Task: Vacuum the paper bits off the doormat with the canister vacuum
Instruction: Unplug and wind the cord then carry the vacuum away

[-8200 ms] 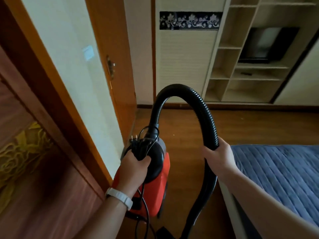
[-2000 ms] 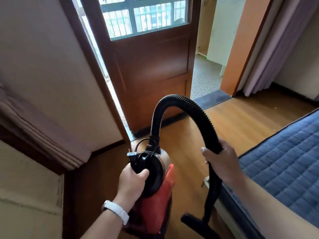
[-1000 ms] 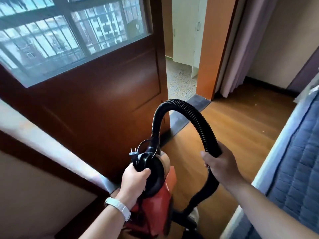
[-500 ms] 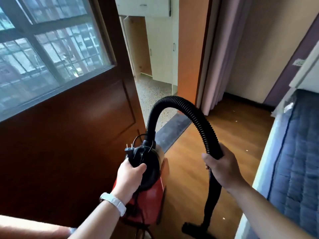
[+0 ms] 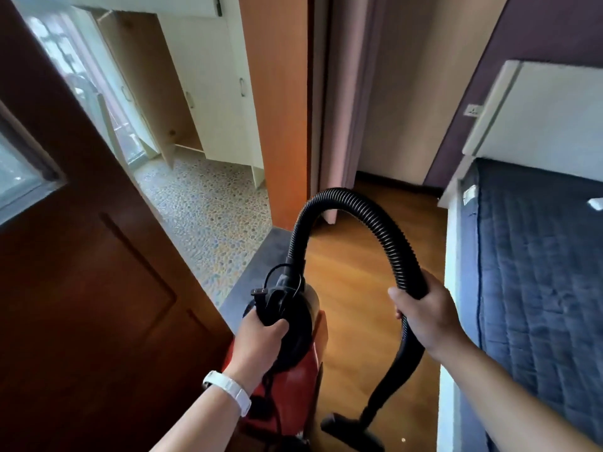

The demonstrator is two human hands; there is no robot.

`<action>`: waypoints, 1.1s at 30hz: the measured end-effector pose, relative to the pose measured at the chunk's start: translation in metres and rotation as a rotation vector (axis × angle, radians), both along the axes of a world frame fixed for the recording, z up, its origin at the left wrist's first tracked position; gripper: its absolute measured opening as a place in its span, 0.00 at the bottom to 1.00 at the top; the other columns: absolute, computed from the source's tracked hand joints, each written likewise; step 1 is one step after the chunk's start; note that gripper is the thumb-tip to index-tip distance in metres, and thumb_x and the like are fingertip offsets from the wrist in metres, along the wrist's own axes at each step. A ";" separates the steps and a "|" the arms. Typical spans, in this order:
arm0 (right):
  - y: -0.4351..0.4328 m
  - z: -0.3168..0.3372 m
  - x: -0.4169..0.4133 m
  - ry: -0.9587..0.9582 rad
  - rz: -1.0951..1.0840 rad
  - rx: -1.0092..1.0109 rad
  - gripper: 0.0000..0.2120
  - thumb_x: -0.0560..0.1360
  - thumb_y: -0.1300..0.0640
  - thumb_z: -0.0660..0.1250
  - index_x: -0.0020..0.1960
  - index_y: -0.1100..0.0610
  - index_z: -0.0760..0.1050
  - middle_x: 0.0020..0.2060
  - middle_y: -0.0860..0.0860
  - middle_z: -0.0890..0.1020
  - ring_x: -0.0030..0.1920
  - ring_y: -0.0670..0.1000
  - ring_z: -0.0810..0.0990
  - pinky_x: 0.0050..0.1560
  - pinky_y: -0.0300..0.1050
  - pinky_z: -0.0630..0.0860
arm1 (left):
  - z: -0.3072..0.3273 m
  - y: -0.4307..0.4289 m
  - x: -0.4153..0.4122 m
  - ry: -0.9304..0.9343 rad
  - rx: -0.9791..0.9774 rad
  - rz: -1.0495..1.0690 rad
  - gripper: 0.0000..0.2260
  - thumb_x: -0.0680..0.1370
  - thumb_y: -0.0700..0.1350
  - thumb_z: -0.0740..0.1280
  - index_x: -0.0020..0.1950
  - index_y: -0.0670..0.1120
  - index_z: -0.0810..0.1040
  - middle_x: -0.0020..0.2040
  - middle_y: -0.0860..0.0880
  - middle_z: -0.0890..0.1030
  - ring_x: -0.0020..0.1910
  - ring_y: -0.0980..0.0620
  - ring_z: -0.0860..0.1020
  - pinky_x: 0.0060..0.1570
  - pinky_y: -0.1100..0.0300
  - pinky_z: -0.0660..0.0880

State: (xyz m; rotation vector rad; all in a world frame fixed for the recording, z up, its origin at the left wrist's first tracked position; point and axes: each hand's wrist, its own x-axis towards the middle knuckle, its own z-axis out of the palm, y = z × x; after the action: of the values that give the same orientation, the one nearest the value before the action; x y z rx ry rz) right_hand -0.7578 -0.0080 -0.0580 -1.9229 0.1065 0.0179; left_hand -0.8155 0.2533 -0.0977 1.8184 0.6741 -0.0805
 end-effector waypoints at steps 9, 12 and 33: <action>-0.012 0.022 0.102 -0.042 -0.234 -0.021 0.07 0.73 0.63 0.71 0.40 0.57 0.73 0.28 0.55 0.78 0.29 0.52 0.77 0.36 0.50 0.75 | 0.016 0.003 0.165 -0.026 0.063 -0.225 0.03 0.70 0.40 0.68 0.38 0.46 0.76 0.25 0.52 0.76 0.26 0.48 0.75 0.30 0.55 0.70; -0.027 0.021 0.128 -0.034 -0.292 0.011 0.08 0.73 0.63 0.71 0.40 0.55 0.74 0.27 0.52 0.78 0.29 0.52 0.77 0.36 0.50 0.75 | 0.019 -0.007 0.210 -0.029 0.090 -0.296 0.03 0.71 0.40 0.68 0.42 0.47 0.77 0.28 0.49 0.78 0.28 0.47 0.77 0.30 0.55 0.71; -0.213 0.005 0.459 0.008 -0.393 0.122 0.09 0.69 0.57 0.72 0.41 0.60 0.74 0.27 0.54 0.77 0.26 0.48 0.75 0.33 0.46 0.73 | 0.025 -0.209 0.555 -0.001 0.158 -0.347 0.13 0.72 0.40 0.69 0.54 0.53 0.78 0.39 0.49 0.83 0.36 0.50 0.81 0.31 0.61 0.73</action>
State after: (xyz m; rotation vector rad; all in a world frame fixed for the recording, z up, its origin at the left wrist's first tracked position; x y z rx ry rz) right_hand -0.2984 -0.2209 -0.0525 -1.7519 0.4757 -0.2256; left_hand -0.2606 0.0446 -0.0726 2.0728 0.3665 -0.2632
